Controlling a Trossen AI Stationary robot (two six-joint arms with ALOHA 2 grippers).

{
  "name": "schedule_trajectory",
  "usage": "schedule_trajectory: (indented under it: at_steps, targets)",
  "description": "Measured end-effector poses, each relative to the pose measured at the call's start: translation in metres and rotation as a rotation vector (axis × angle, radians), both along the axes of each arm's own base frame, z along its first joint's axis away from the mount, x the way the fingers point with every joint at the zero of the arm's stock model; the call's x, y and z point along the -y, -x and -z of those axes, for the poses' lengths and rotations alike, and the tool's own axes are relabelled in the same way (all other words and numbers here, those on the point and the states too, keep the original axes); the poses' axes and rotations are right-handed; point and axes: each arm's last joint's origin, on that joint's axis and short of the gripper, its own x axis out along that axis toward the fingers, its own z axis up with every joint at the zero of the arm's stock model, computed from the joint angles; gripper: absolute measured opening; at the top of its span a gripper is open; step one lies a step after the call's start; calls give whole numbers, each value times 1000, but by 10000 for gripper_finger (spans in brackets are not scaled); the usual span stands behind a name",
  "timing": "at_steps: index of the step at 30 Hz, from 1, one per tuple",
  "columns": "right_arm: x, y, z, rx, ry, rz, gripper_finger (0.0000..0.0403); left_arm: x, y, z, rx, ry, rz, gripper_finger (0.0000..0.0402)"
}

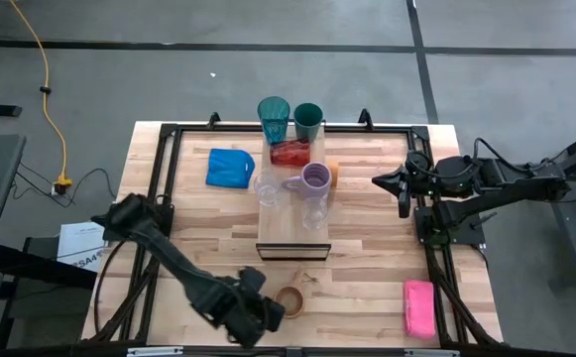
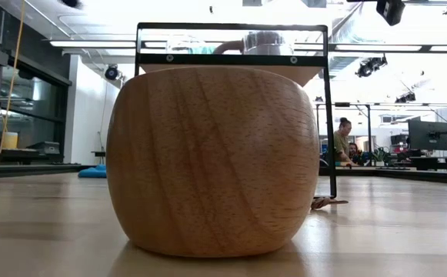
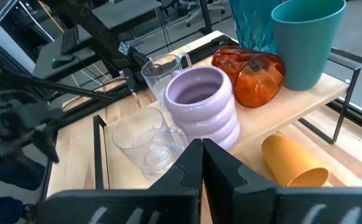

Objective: Stack small to large cups/mugs on shelf
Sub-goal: Put the brown mug on the shelf

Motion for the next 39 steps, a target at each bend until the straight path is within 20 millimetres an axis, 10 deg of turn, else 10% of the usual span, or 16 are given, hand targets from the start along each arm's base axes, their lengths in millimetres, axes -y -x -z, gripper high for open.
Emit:
schedule_trajectory:
  at_steps: [32,39]
  targets:
    - [0,0,1,-14,16,-5,0,-17,-43,65,-122,40,-30,188]
    - [0,0,1,-15,18,-6,0,-17,-43,65,-125,38,-32,127]
